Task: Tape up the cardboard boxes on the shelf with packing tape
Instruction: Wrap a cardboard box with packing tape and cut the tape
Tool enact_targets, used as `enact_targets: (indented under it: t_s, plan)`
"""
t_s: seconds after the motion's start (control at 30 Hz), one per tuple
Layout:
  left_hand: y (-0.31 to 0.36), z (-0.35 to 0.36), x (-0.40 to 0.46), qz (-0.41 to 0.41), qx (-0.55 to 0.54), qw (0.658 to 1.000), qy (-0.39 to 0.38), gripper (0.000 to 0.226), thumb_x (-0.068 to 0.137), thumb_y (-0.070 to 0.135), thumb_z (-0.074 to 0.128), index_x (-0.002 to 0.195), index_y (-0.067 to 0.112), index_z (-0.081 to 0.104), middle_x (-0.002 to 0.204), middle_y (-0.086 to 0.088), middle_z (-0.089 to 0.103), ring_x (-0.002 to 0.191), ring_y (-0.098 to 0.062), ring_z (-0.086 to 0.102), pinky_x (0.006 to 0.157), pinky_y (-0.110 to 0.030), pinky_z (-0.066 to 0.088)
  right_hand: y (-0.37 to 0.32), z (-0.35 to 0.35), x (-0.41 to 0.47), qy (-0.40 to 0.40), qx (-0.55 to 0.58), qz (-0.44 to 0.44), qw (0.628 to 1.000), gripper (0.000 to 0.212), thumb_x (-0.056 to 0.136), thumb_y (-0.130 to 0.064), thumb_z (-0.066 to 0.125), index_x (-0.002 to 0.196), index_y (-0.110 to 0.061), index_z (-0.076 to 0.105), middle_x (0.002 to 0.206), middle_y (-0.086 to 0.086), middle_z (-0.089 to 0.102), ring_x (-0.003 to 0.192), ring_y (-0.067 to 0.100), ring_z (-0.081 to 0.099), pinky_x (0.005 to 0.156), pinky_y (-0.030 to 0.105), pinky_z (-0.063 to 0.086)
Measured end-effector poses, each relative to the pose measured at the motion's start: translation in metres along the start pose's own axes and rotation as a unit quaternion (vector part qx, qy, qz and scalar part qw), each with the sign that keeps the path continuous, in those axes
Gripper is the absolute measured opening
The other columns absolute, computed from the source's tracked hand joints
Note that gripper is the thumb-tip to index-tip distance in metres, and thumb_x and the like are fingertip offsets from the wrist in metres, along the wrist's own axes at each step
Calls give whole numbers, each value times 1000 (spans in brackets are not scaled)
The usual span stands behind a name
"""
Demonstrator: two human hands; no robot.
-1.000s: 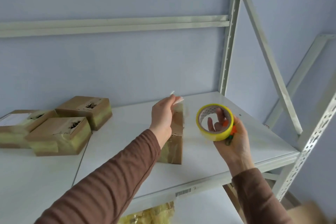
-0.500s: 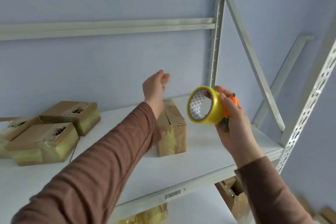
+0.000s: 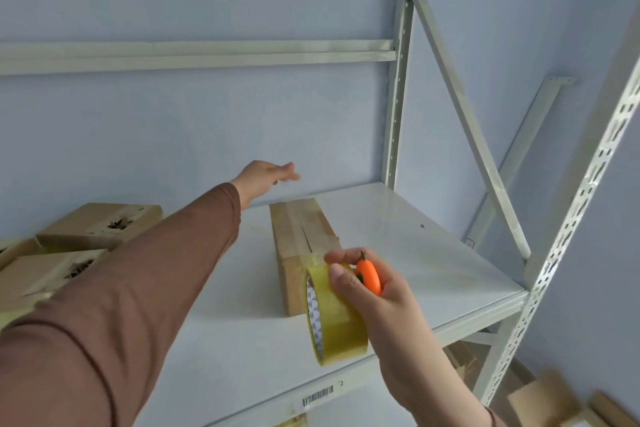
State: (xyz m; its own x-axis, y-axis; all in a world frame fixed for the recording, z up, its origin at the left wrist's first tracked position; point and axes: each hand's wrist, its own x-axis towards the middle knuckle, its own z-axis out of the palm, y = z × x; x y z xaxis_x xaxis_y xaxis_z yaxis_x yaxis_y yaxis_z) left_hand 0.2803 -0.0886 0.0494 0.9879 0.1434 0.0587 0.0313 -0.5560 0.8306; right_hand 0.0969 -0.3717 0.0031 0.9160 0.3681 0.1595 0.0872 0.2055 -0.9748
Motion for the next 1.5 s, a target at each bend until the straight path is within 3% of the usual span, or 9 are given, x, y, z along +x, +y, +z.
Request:
enact_targets:
  t_s: [0.43, 0.7, 0.87, 0.93, 1.1, 1.17, 1.3, 1.4, 1.5]
  plan:
    - [-37, 32, 21, -135, -11, 991, -9, 43, 89, 56, 73, 102, 16, 77, 102, -3, 76, 100, -19, 69, 102, -35, 52, 21, -12, 8, -3, -75, 38, 996, 8, 94, -37, 72, 102, -36, 71, 63, -17, 49, 58, 6, 45, 54, 14, 36]
    - [-35, 46, 22, -301, -115, 946, 28, 17, 93, 23, 59, 77, 18, 59, 70, -2, 60, 65, -19, 58, 57, -24, 47, 34, -14, 10, -10, -31, 74, 997, 9, 93, -36, 73, 102, -35, 72, 78, -5, 64, 72, 16, 60, 69, 29, 50]
    - [-44, 43, 19, 35, 33, 964, 260, 16, 98, 11, 52, 108, 19, 63, 109, 8, 62, 103, -11, 57, 89, -30, 44, 38, -14, 12, -7, -22, 74, 997, 10, 95, -33, 72, 105, -34, 72, 104, 20, 69, 86, 26, 65, 93, 58, 54]
    - [-43, 37, 14, 142, 59, 970, 190, 24, 103, 29, 54, 120, 22, 69, 119, 13, 68, 112, -3, 59, 96, -23, 43, 41, -16, 12, -12, -29, 74, 997, 11, 96, -33, 72, 107, -34, 72, 110, 24, 65, 88, 28, 63, 99, 62, 49]
    - [-45, 38, 5, 39, 160, 986, -26, 50, 99, 60, 53, 85, 17, 75, 82, -4, 72, 78, -22, 64, 71, -30, 44, 51, -18, 12, -17, -26, 75, 997, 12, 96, -33, 70, 107, -35, 71, 103, 22, 66, 85, 35, 60, 87, 49, 52]
    - [-38, 43, -1, 11, 170, 985, 7, 48, 95, 65, 56, 77, 22, 72, 73, 7, 66, 77, -18, 62, 66, -30, 42, 53, -20, 13, -11, -26, 69, 997, 12, 96, -33, 71, 108, -35, 71, 92, 10, 64, 81, 28, 57, 80, 42, 48]
    - [-29, 43, -29, 168, 206, 944, 196, 52, 96, 64, 51, 127, 26, 66, 132, 10, 61, 127, -13, 52, 107, -42, 43, 57, -23, 13, -14, -23, 75, 997, 13, 95, -33, 71, 108, -34, 72, 87, 0, 63, 79, 20, 57, 76, 36, 45]
    - [-27, 28, -69, 292, 141, 944, 60, 77, 87, 83, 42, 147, 35, 50, 157, 12, 41, 151, -7, 24, 125, -39, 19, 63, -26, 13, -18, -37, 69, 997, 13, 96, -33, 71, 109, -36, 71, 80, -11, 60, 75, 13, 55, 72, 25, 43]
    - [-31, 22, -91, 219, 290, 924, -122, 113, 65, 100, 43, 161, 48, 13, 171, 12, -11, 154, -5, -22, 125, -42, -8, 70, -26, 15, -18, -58, 65, 996, 12, 97, -32, 69, 108, -37, 71, 72, -20, 56, 69, 6, 51, 62, 15, 39]
